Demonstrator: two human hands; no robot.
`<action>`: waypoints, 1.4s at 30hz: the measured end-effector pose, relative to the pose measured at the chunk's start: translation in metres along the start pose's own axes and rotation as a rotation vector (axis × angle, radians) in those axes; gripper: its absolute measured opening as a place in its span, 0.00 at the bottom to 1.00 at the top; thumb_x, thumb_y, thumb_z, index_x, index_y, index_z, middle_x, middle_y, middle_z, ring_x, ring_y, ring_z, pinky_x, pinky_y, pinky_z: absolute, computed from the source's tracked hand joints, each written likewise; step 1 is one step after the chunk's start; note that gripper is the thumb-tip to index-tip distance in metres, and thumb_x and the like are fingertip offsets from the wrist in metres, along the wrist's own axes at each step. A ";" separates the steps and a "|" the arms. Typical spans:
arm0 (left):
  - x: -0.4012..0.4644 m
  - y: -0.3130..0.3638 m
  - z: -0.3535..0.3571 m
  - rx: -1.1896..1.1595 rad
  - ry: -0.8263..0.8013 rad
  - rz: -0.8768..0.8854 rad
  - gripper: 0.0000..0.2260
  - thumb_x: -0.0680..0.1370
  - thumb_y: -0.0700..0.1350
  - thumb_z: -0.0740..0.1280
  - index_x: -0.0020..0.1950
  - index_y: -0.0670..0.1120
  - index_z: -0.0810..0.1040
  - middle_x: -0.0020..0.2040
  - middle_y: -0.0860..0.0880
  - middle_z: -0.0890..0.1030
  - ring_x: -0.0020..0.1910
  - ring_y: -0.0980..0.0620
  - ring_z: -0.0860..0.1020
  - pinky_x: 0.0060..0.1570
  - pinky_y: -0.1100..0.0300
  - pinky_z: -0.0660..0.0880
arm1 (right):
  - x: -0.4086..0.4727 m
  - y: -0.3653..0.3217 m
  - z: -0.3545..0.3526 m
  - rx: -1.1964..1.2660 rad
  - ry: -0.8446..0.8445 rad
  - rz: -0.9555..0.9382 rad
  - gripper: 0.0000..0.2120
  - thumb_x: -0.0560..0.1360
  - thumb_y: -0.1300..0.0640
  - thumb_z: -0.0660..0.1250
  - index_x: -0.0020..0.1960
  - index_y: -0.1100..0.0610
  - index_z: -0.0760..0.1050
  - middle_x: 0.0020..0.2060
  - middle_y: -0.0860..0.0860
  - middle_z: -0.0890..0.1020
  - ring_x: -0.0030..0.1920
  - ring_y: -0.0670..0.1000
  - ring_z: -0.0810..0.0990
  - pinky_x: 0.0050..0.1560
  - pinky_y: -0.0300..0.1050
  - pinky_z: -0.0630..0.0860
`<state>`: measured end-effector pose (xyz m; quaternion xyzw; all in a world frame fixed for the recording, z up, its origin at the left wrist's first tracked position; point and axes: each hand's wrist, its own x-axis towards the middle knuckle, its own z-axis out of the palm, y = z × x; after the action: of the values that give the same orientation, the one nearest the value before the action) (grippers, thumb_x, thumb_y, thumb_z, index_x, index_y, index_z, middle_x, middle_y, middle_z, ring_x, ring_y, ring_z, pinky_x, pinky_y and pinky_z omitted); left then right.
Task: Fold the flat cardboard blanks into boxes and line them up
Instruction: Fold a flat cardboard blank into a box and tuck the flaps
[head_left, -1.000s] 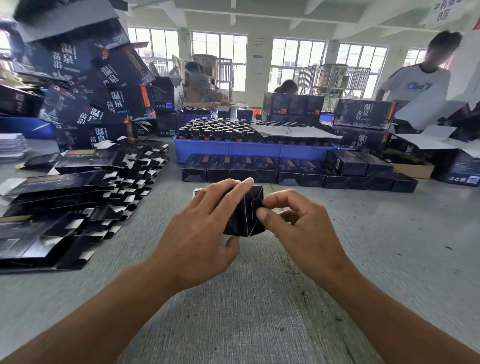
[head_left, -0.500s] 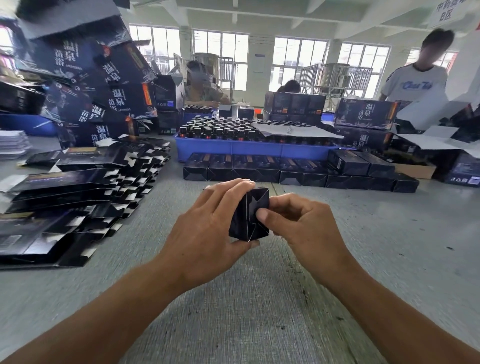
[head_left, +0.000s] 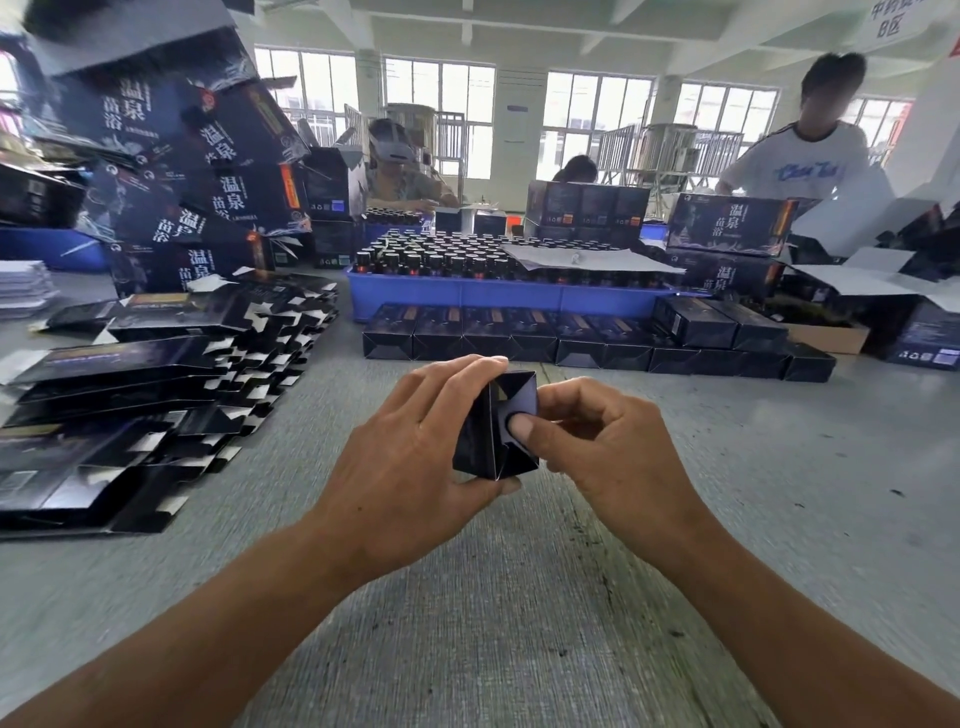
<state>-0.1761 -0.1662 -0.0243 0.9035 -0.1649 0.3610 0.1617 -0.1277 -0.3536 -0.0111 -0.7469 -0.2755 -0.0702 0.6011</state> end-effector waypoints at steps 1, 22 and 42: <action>0.000 0.001 0.000 0.007 0.001 0.005 0.41 0.67 0.64 0.71 0.76 0.53 0.60 0.72 0.55 0.68 0.69 0.53 0.68 0.59 0.58 0.72 | 0.000 0.000 0.000 -0.001 -0.001 0.004 0.07 0.74 0.56 0.76 0.51 0.52 0.82 0.43 0.44 0.86 0.42 0.42 0.85 0.40 0.31 0.77; 0.002 0.001 0.001 0.064 -0.077 0.154 0.37 0.75 0.54 0.72 0.79 0.51 0.59 0.78 0.53 0.64 0.79 0.49 0.59 0.72 0.44 0.67 | -0.005 -0.003 0.008 -0.119 -0.013 0.054 0.37 0.67 0.39 0.75 0.72 0.39 0.65 0.56 0.42 0.79 0.50 0.42 0.84 0.46 0.37 0.82; 0.014 -0.011 -0.016 -0.903 0.229 -0.545 0.26 0.77 0.45 0.72 0.71 0.61 0.68 0.56 0.56 0.83 0.55 0.55 0.83 0.49 0.59 0.81 | 0.004 0.005 -0.005 -0.020 -0.123 0.207 0.26 0.72 0.47 0.76 0.68 0.46 0.74 0.57 0.42 0.84 0.58 0.42 0.82 0.64 0.49 0.77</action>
<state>-0.1718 -0.1522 -0.0058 0.7088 -0.0447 0.2954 0.6390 -0.1207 -0.3574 -0.0122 -0.7801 -0.2327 0.0356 0.5797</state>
